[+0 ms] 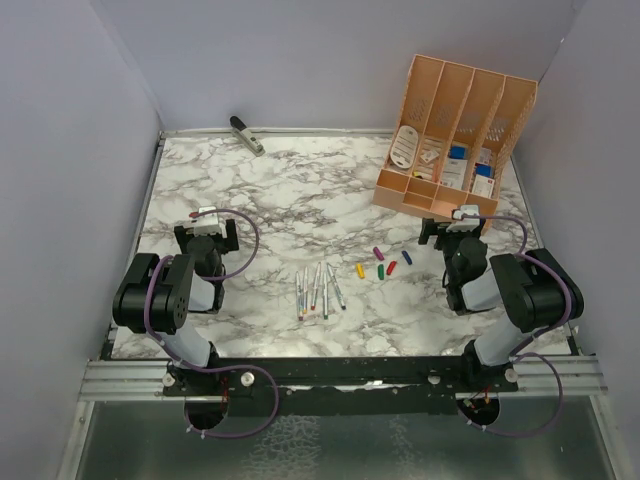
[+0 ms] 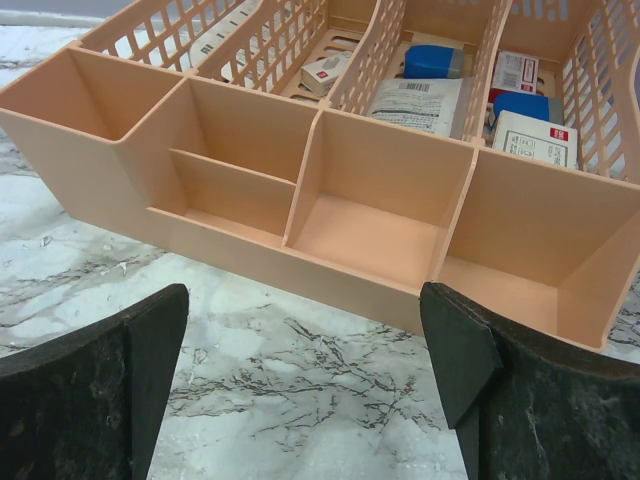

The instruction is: Insert the pens into the pen caps

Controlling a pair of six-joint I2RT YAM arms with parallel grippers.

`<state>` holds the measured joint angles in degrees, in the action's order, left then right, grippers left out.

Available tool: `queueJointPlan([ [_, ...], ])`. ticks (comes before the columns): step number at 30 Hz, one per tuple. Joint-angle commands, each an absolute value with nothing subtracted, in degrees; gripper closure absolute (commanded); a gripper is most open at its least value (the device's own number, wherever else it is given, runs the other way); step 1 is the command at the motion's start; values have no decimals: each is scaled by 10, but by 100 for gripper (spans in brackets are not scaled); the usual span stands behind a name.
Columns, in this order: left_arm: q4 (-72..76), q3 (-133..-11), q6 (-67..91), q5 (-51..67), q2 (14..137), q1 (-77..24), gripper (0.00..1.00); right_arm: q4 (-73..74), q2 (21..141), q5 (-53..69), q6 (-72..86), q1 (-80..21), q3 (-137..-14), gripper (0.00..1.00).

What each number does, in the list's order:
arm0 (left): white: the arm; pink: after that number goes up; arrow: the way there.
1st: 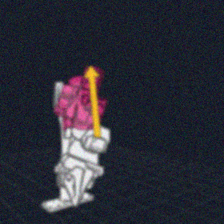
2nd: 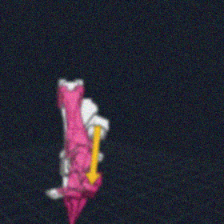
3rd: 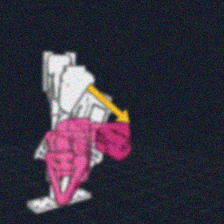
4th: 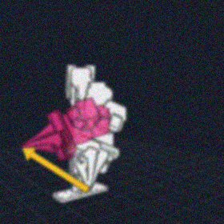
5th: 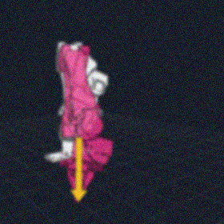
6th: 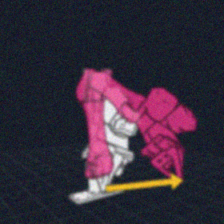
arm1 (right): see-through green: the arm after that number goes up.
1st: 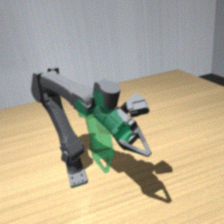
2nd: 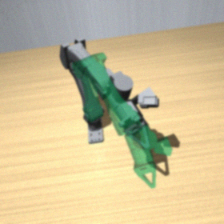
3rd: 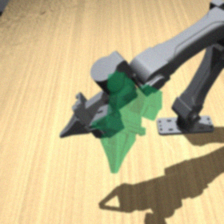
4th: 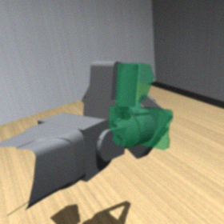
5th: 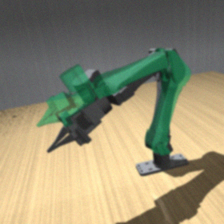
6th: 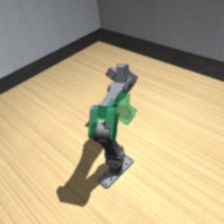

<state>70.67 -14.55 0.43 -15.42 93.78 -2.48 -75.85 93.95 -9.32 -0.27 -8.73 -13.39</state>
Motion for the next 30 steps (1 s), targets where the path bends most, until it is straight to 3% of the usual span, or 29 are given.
queueJointPlan([
  [1, 729, -151, 4, -147, 939, -25, 1, -755, 933, -82, -4, -88, -136, 0],
  [20, 729, -152, 4, -147, 936, -25, 1, -739, 925, -79, -3, -88, -140, 0],
  [24, 603, -206, 7, -147, 895, -25, 1, -747, 923, -77, -10, -88, -139, 4],
  [30, 414, -309, 17, -138, 878, -26, 1, -562, 878, -88, -6, -88, -215, 10],
])
